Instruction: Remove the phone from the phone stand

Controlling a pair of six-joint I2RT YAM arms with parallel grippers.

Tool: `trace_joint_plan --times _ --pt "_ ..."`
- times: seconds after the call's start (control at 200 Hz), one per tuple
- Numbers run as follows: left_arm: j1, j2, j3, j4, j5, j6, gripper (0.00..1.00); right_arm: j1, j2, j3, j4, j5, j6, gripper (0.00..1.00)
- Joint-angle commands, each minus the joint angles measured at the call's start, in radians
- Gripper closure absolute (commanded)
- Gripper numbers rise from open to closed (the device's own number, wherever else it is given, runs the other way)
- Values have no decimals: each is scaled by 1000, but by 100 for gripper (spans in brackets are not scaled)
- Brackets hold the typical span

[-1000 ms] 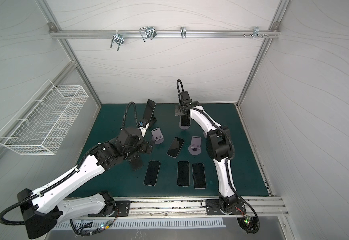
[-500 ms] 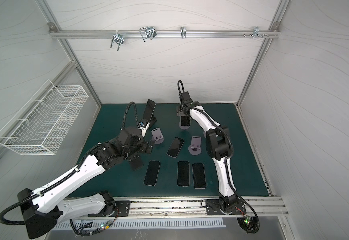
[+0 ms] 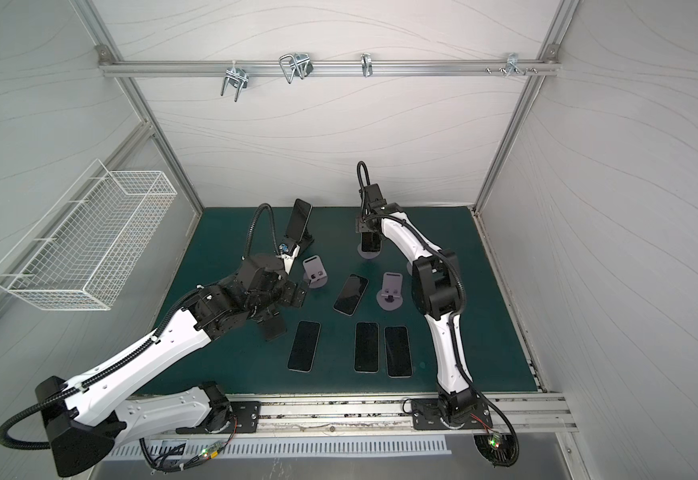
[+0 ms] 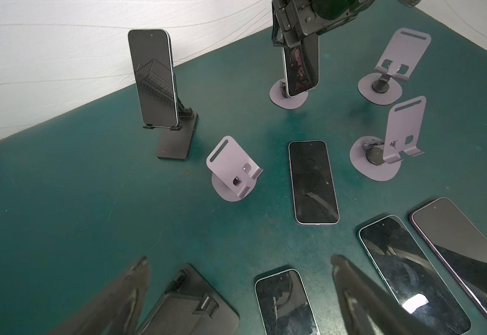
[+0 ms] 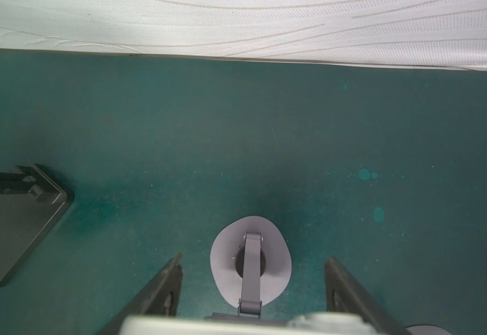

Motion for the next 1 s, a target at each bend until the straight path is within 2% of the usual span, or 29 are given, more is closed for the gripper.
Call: trace_joint_plan --times 0.0,0.99 --pt "1 5 8 40 -14 14 1 -6 5 19 7 -3 -7 26" --pt "4 -59 53 7 -35 8 1 -4 -85 78 -27 -11 -26 33"
